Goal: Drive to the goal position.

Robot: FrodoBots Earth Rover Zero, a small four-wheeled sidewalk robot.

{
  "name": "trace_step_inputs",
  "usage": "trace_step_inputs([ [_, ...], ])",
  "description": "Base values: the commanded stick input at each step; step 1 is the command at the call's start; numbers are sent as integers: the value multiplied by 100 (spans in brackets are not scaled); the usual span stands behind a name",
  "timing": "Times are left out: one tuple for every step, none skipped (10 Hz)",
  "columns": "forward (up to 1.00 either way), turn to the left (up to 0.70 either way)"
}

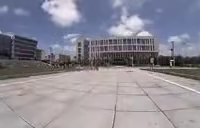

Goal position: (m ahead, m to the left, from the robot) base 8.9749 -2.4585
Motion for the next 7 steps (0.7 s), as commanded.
trace_step_inputs([
  [100,0],
  [100,0],
  [100,0],
  [100,-8],
  [100,-11],
  [100,0],
  [100,0],
])
